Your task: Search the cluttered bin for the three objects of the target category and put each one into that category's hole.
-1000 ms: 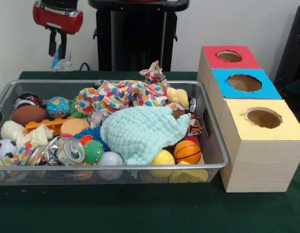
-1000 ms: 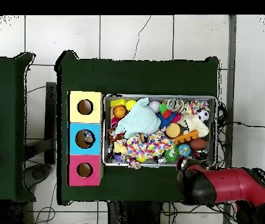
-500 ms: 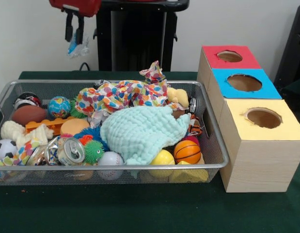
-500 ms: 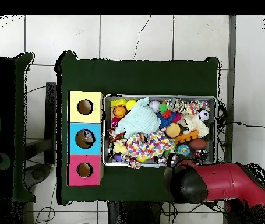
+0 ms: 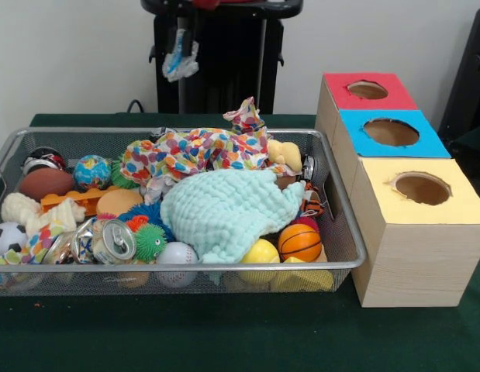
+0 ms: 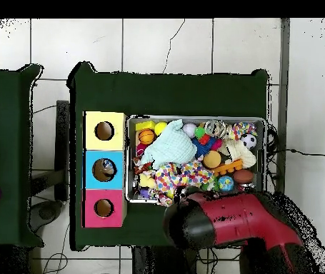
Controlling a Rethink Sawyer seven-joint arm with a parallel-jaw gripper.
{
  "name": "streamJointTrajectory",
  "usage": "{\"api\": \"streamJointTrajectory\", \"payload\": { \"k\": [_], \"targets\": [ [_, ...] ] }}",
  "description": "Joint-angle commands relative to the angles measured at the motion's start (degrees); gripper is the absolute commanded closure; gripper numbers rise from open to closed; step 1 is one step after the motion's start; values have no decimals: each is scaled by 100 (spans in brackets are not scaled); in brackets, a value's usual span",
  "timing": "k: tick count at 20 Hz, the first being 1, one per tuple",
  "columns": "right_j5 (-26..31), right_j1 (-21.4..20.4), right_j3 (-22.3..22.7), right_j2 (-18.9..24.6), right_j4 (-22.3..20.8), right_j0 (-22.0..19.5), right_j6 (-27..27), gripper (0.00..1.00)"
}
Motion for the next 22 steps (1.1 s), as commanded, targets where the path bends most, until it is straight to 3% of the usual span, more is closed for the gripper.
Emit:
{"api": "streamJointTrajectory", "payload": {
  "k": [1,12,22],
  "targets": [
    [752,-120,246,123,292,443,-370,100],
    [684,-1,151,-411,428,1666,693,100],
    [609,540,-430,-1027,565,2881,1583,100]
  ]
}}
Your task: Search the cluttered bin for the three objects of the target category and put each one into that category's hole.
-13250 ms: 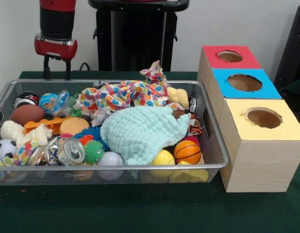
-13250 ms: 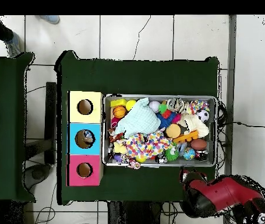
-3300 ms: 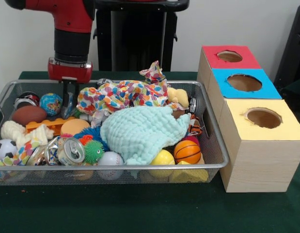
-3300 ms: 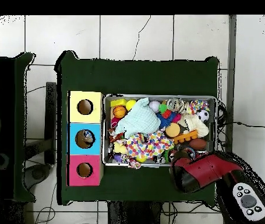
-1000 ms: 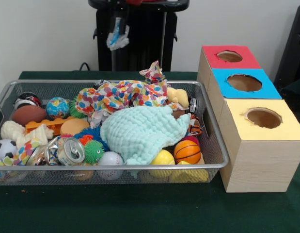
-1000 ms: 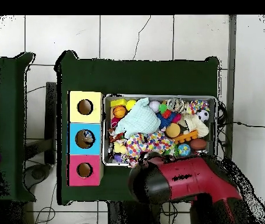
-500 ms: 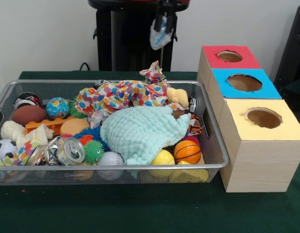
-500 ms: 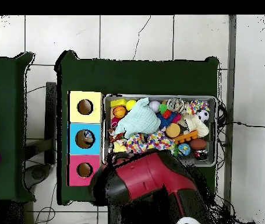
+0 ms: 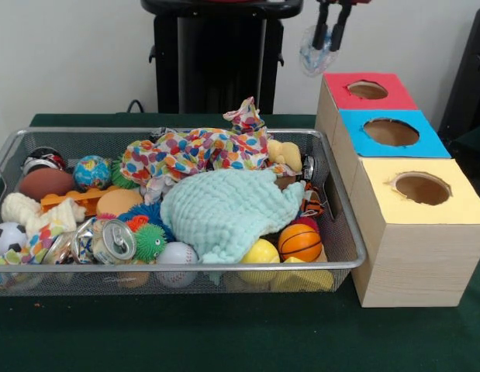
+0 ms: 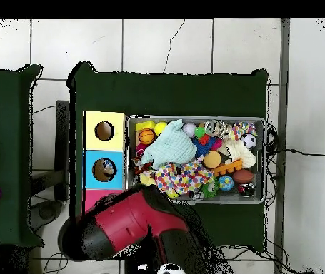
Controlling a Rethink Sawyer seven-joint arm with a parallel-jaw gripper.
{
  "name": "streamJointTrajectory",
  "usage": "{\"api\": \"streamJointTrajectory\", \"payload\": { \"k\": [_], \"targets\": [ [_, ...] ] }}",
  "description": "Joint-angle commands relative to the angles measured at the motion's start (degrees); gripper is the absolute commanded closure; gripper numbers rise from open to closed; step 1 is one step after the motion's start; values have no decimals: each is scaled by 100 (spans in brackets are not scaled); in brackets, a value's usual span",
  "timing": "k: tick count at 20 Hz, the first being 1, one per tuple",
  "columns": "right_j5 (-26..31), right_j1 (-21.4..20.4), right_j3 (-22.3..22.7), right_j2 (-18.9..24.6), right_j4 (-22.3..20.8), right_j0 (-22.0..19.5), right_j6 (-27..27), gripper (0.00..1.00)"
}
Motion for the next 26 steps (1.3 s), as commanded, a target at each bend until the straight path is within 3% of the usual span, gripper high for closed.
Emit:
{"api": "streamJointTrajectory", "payload": {
  "k": [1,12,26],
  "targets": [
    [563,527,-410,-629,235,494,1541,100],
    [285,986,-889,-1268,397,1138,1590,100],
    [921,1238,-1750,-1747,1004,1753,1419,100]
  ]
}}
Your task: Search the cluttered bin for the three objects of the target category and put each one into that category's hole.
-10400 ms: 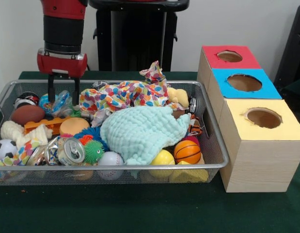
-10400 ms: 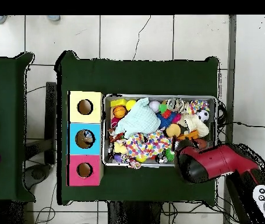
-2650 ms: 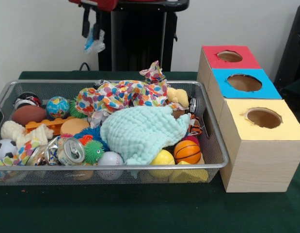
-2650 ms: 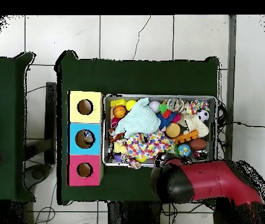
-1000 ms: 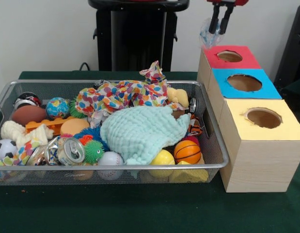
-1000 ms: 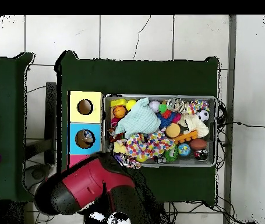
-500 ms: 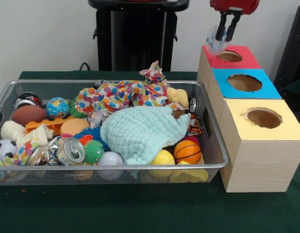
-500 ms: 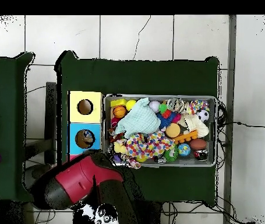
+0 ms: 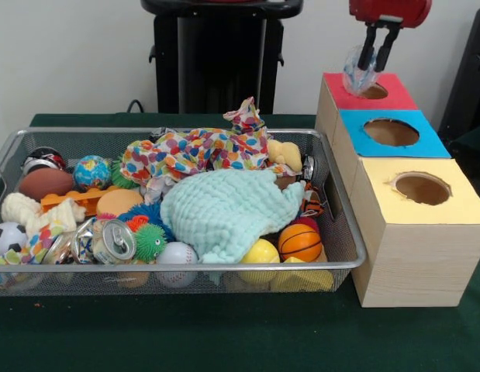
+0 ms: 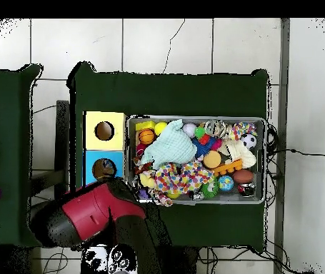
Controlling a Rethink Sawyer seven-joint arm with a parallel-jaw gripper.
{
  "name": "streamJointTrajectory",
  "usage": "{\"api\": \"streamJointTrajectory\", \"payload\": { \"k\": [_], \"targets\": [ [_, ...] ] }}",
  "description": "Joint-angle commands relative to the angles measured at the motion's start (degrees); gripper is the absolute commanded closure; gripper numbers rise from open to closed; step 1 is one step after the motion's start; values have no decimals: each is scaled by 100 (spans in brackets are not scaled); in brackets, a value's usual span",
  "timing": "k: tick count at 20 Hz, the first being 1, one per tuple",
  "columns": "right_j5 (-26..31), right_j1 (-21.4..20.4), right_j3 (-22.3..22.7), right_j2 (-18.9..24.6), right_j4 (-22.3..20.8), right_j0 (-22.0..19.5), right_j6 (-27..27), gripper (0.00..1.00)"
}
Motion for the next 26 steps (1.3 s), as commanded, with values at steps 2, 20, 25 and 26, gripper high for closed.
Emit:
{"api": "streamJointTrajectory", "payload": {
  "k": [2,20,25,26],
  "targets": [
    [1003,388,-957,-445,448,252,1337,100],
    [684,1054,-1530,-999,727,686,1203,100],
    [542,1137,-1525,-1087,770,718,1157,100],
    [521,1132,-1505,-1102,782,728,1149,100]
  ]
}}
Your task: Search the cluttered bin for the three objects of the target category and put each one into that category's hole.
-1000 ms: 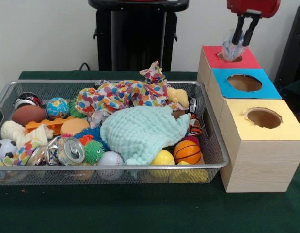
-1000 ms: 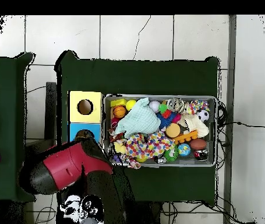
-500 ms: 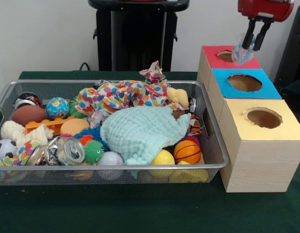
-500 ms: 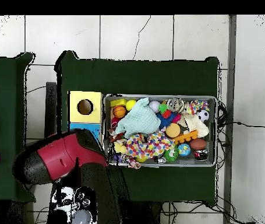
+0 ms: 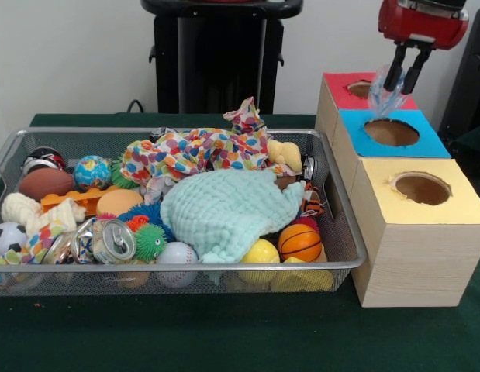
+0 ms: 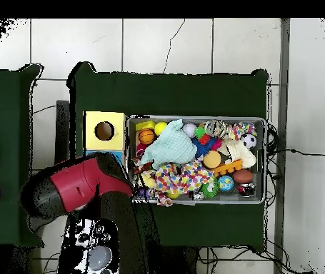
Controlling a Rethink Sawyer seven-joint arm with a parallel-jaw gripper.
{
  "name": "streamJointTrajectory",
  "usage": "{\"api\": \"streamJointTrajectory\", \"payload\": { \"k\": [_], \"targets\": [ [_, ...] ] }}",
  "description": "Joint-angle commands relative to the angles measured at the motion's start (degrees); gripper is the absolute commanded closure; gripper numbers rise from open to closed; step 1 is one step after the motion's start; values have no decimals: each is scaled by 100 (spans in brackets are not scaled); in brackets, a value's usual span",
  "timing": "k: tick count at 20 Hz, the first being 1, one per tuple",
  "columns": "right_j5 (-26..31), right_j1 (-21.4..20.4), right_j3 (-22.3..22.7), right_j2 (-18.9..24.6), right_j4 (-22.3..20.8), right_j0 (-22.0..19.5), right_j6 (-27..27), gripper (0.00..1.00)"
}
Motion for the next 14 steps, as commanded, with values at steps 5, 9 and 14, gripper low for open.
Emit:
{"api": "streamJointTrajectory", "payload": {
  "k": [5,9,14],
  "targets": [
    [-86,453,-140,-333,219,99,1241,100],
    [-143,551,-180,-423,284,227,1376,100],
    [-268,732,-233,-597,375,492,1621,100]
  ]
}}
